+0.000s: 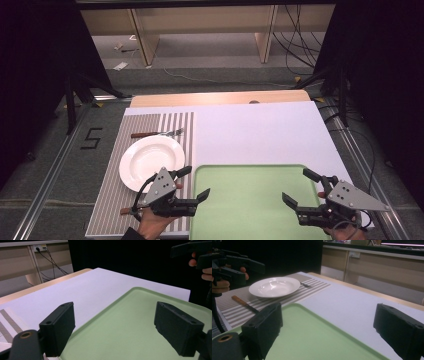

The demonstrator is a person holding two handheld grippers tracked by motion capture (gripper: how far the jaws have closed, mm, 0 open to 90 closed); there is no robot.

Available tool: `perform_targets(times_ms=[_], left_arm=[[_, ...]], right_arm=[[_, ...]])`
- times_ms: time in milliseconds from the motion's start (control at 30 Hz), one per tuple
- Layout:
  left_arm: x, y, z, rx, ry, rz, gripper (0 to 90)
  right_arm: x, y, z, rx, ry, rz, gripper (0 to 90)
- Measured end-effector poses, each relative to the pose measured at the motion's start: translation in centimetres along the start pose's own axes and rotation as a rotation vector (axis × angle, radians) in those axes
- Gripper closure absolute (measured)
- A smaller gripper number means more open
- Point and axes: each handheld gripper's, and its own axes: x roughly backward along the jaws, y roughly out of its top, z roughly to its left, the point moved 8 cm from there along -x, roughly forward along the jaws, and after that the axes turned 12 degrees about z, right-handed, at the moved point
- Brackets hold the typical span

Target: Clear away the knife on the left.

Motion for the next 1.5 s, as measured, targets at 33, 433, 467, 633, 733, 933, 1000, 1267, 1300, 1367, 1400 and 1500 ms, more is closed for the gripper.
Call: perform_targets(times_ms=[33, 433, 467, 633, 733, 933, 1000, 1267, 1300, 1367, 1400, 1500], left_arm=[[0.0, 0.0, 0.0, -0.004, 0.002, 0.004, 16.7], [0.4, 0.0, 0.0, -0.028, -0.01, 0.012, 17.2], [0.5, 0.0, 0.0, -0.035, -0.006, 0.018, 17.4], [0.4, -0.3, -0.1, -0.068, -0.005, 0.07, 17.4], [0.6, -0.5, 0.0, -0.069, -0.016, 0.088, 17.6], [1.0, -1.0, 0.5, -0.096, -0.002, 0.153, 18.0], [1.2, -1.0, 0.8, -0.103, 0.013, 0.173, 18.0], [1.2, -2.9, 2.5, -0.148, 0.086, 0.338, 19.3], [1.3, -3.0, 2.6, -0.146, 0.085, 0.344, 19.3], [1.4, -3.4, 2.8, -0.146, 0.079, 0.368, 19.3], [1.5, -3.5, 2.9, -0.15, 0.077, 0.378, 19.3], [1.7, -3.9, 3.1, -0.155, 0.085, 0.403, 19.4]], right_arm=[[0.0, 0.0, 0.0, -0.001, 0.001, -0.002, 9.7], [-0.1, -0.1, 0.1, 0.003, 0.004, 0.006, 9.6], [-0.1, -0.1, 0.1, 0.004, 0.003, 0.008, 9.7], [-0.1, -0.1, 0.1, 0.006, 0.005, 0.009, 9.6], [-0.1, -0.1, 0.1, 0.005, 0.004, 0.009, 9.6], [-0.1, -0.1, 0.1, 0.006, 0.005, 0.011, 9.7], [-0.1, -0.1, 0.2, 0.008, 0.004, 0.011, 9.6], [-0.2, -0.2, 0.1, 0.009, 0.003, 0.017, 9.7], [-0.2, -0.2, 0.1, 0.009, 0.003, 0.017, 9.7], [-0.2, -0.1, 0.1, 0.008, 0.003, 0.014, 9.7], [-0.2, -0.1, 0.1, 0.006, 0.003, 0.01, 9.6], [-0.2, -0.2, 0.1, 0.005, 0.001, 0.018, 9.6]])
